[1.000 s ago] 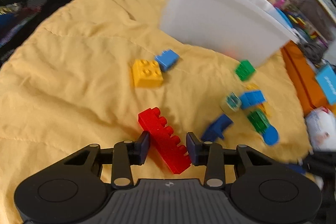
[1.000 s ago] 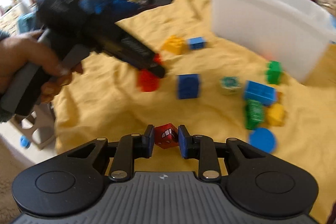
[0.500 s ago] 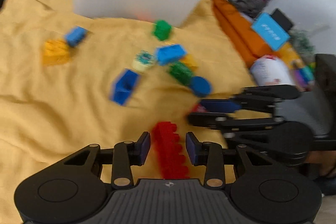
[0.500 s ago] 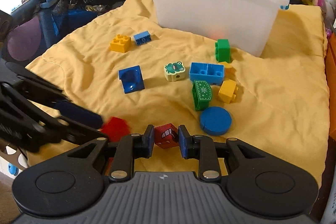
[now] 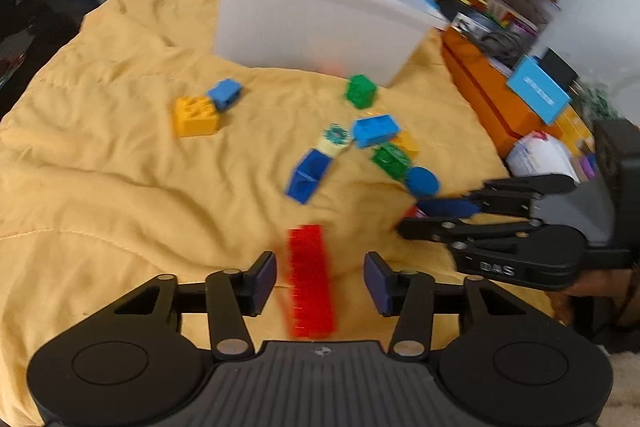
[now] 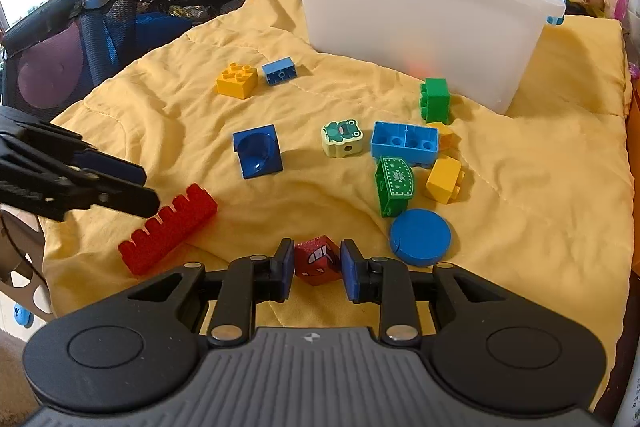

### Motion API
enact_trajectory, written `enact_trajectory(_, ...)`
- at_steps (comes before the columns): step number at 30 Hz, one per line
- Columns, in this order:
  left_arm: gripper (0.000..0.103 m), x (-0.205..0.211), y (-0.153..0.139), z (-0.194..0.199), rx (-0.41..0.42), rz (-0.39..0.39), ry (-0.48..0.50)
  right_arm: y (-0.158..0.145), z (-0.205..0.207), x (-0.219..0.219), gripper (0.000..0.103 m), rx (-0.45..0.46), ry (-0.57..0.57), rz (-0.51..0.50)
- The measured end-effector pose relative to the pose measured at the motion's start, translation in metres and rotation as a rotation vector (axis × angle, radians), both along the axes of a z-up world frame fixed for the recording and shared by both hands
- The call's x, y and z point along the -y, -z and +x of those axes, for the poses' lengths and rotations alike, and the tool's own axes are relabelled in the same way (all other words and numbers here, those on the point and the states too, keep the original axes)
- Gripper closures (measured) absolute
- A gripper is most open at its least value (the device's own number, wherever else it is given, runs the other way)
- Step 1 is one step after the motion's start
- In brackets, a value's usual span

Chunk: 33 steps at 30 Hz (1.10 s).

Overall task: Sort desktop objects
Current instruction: 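Grasp the long red brick with the left gripper while the right gripper grasps the small red face block, then carry both red pieces over the clear bin and open both grippers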

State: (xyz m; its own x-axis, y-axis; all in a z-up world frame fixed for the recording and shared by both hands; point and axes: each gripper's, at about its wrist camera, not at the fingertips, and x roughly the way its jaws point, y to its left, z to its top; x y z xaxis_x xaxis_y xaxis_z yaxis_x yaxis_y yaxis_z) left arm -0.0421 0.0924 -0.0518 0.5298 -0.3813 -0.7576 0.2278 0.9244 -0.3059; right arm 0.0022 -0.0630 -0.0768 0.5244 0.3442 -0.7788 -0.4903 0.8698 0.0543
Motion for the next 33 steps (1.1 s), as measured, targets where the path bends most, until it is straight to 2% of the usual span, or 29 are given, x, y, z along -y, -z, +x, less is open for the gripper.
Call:
enact_trajectory(4, 0.049, 0.008, 0.003, -0.002, 0.013, 0.066, -0.017, 0.0, -0.002, 0.0, 0.072, 0.007, -0.003, -0.007)
enact_trajectory(7, 0.049, -0.004, 0.003, 0.001, 0.003, 0.033, -0.067, 0.001, -0.003, 0.001, 0.072, 0.007, 0.001, -0.008)
enact_trajectory(9, 0.049, -0.001, 0.005, 0.003, -0.029, -0.029, -0.032, 0.0, -0.004, 0.003, 0.071, 0.011, 0.003, -0.005)
enact_trajectory(11, 0.049, 0.01, 0.01, 0.004, -0.056, -0.058, 0.019, 0.001, -0.005, 0.004, 0.069, 0.01, 0.005, -0.008)
enact_trajectory(14, 0.049, 0.032, 0.008, -0.001, -0.027, -0.036, 0.111, 0.003, -0.007, 0.006, 0.069, 0.005, 0.006, -0.005)
enact_trajectory(16, 0.049, 0.039, 0.004, -0.005, -0.004, -0.001, 0.133, 0.002, -0.008, 0.006, 0.069, 0.008, 0.007, -0.006)
enact_trajectory(23, 0.048, 0.033, -0.006, -0.009, 0.037, 0.062, 0.044, 0.002, -0.01, 0.01, 0.066, 0.015, 0.01, -0.001)
enact_trajectory(27, 0.048, 0.032, 0.009, -0.003, -0.028, 0.061, 0.024, 0.002, -0.009, 0.011, 0.061, 0.022, 0.013, 0.0)
enact_trajectory(33, 0.05, 0.036, 0.026, 0.004, -0.071, 0.08, 0.039, 0.005, -0.005, 0.006, 0.062, 0.034, 0.006, -0.014)
